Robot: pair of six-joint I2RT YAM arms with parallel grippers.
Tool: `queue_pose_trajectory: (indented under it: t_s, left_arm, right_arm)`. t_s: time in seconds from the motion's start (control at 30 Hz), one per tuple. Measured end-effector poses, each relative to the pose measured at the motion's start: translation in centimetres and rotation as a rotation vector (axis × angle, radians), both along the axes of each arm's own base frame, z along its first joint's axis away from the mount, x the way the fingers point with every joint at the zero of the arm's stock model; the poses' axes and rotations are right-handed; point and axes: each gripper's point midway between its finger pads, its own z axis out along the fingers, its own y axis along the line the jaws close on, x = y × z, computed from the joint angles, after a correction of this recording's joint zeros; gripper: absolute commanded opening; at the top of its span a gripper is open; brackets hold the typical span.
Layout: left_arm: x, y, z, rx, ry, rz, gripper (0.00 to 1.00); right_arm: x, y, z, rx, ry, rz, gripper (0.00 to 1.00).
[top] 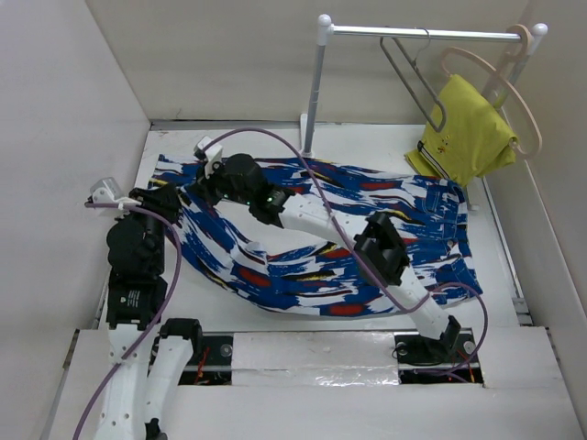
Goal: Place the trousers on the hanger
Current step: Flatten out the trousers at the center of the board.
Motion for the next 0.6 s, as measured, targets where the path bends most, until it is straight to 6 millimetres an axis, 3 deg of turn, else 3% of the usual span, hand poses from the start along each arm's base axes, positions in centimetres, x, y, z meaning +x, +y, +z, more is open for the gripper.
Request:
queue_pose_trajectory:
  t_s: [0.17,0.33,0.4,0.43,0.5,0.53,0.6]
  left_arm:
    - [-1.1,1.6,0.8,-0.002,-0.02,0.088,0.2]
    - [-1.7,2.8,1.1,-0.002,-0.02,0.152,0.21]
    - [-1.9,3.2,1.3,-0.002,-0.02,0.175,0.21]
    - [-2.1,3.4,1.4,-0.002,-0.025,0.185,0.22]
    - [-2.2,3.6,1.4,-0.002,-0.028,0.198,0.24]
    - [-2.3,3.6,1.4,-0.002,-0.028,0.2,0.26]
    - [-2.0,3.5,1.2,0.0,-0.018,0.192,0.27]
  right_arm:
    - [1.3,2.3,-1.5,-0.012,0.001,0.011,0.02]
    - [1.5,3.3,-5.8,-0.059,0.064,0.018,0.05]
    - [1.6,3.6,-7.4,-0.072,0.087,0.019,0.2]
    - [1.5,3.6,-8.2,-0.086,0.102,0.02,0.44]
    - [1.2,3.4,-9.6,-0.119,0.136,0.015,0.63]
    - [1.1,3.3,-10.0,-0.127,0.138,0.017,0.7]
    - [1.0,2.5,-10.4,-0.148,0.146,0.014,0.71]
